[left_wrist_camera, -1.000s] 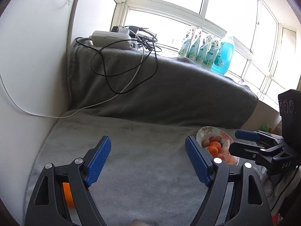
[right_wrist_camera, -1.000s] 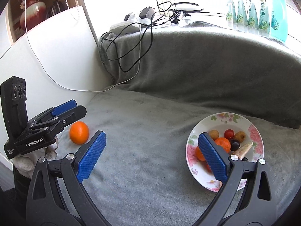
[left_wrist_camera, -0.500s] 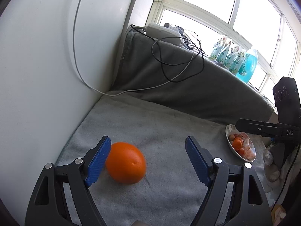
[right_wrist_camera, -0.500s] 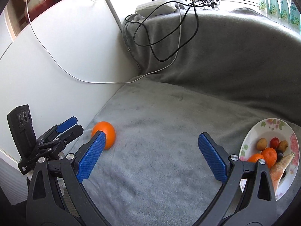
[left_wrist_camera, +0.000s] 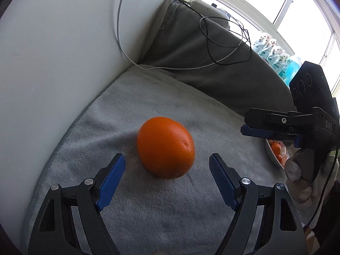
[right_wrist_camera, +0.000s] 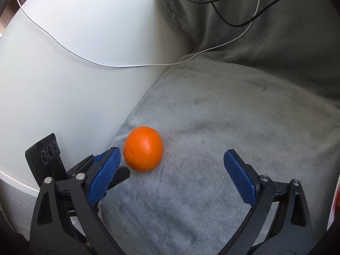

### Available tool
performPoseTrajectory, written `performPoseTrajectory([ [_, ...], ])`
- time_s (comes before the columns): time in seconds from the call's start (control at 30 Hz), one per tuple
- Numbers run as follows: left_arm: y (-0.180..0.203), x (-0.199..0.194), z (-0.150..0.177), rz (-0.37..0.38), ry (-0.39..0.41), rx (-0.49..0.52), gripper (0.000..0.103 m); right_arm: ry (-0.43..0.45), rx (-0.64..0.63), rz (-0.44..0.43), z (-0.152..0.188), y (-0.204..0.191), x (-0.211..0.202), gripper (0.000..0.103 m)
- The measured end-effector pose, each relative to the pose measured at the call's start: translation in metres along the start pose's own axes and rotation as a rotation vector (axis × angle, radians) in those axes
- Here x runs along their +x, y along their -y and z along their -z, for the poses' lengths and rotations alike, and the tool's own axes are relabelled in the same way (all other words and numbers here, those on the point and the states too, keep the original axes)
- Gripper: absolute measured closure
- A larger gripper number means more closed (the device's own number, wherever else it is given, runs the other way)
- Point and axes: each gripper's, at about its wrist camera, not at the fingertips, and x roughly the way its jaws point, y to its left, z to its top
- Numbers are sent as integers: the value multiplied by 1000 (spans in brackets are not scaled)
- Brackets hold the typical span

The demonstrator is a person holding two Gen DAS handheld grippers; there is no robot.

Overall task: Organize fruits
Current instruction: 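Move both tools away from the plate toward the large orange, then close the right tool on the large orange and lift it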

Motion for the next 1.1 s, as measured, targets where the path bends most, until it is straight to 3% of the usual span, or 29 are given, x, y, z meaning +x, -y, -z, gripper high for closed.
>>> performPoseTrajectory([
  [0.1, -2, 4, 1, 16, -9, -15, 22, -39, 0, -28, -1, -5, 21, 3],
  [0.23, -4, 7, 1, 34, -12, -30, 22, -80, 28, -70, -1, -7, 43, 15],
  [0.4, -9, 11, 1, 44, -24, -51, 22, -102, 49, -111, -5, -8, 63, 16],
  [0.53, -12, 15, 0, 50, -33, -58, 23, -122, 51, -109, -5, -11, 74, 25],
  [0.67, -11, 15, -1, 53, -36, -48, 24, -122, 62, -128, -6, -12, 80, 27],
  [0.8, -7, 15, -2, 48, -36, -30, 35, -128, 62, -154, -6, -13, 81, 34],
  [0.87, -6, 14, -1, 41, -35, -22, 35, -127, 56, -157, -5, -16, 82, 39],
  [1.1, -1, 12, 0, 20, -27, -5, 35, -120, 56, -157, -1, -17, 79, 39],
])
